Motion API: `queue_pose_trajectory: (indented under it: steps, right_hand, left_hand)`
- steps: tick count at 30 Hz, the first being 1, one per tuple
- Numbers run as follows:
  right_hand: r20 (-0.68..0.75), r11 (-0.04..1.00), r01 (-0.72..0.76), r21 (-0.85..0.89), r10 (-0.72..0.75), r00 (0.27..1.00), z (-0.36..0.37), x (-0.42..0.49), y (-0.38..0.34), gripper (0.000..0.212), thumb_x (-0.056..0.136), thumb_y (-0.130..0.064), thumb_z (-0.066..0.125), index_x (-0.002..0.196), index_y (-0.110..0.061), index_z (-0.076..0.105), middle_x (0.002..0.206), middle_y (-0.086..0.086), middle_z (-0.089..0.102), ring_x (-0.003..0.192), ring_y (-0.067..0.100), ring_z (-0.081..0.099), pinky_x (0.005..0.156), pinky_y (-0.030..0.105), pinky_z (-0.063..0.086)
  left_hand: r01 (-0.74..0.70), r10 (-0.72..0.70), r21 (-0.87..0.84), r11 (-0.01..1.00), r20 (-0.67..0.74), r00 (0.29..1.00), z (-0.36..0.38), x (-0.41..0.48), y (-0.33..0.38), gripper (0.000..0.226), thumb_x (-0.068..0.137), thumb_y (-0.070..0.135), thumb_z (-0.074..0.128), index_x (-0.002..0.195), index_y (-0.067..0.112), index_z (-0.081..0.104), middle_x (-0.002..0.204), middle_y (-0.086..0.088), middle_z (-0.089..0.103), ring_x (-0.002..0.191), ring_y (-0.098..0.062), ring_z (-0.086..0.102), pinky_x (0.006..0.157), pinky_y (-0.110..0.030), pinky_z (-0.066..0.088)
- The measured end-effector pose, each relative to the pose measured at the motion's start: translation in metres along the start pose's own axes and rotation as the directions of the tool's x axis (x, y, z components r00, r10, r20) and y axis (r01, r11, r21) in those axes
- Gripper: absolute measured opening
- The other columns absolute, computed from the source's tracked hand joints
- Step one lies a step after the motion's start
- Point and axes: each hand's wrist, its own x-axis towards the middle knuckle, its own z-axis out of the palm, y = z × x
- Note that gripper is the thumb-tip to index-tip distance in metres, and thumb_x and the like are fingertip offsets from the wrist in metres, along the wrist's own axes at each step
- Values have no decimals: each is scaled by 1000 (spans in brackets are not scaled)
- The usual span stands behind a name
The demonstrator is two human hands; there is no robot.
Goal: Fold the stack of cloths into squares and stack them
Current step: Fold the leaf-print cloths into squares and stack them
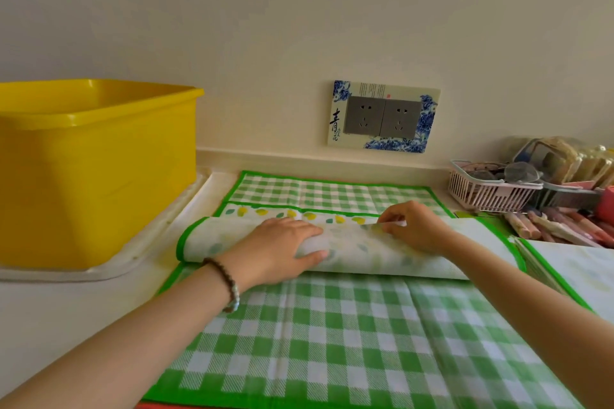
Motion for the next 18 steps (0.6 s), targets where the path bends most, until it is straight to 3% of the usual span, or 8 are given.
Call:
queue_pose_trajectory:
  steps: [9,14,18]
  right_hand:
    - [-149,987,-127,-101,111,983,28,26,22,17,89,-20,59,102,-18,71,109,1,69,102,21,60,85,32,48]
    - [-272,983,-166,-77,139,952,30,31,21,26,93,-22,53,115,-18,66,122,4,63,111,24,57,91,34,43]
    - [-290,995,-88,-51,70,954,27,26,-6,29,96,-29,48,120,-19,62,128,1,60,114,21,56,94,33,44]
  left_hand:
    - [53,-53,-3,999,17,998,18,32,-8,52,99,49,23,145,26,31,152,8,30,139,-10,26,114,-29,17]
    - [96,-94,-14,995,72,993,30,42,-13,54,100,49,22,147,24,27,155,5,24,141,-12,22,116,-34,17]
    - [155,-153,-9,988,103,983,37,46,-15,56,99,49,23,149,22,20,157,1,16,144,-16,15,118,-40,13]
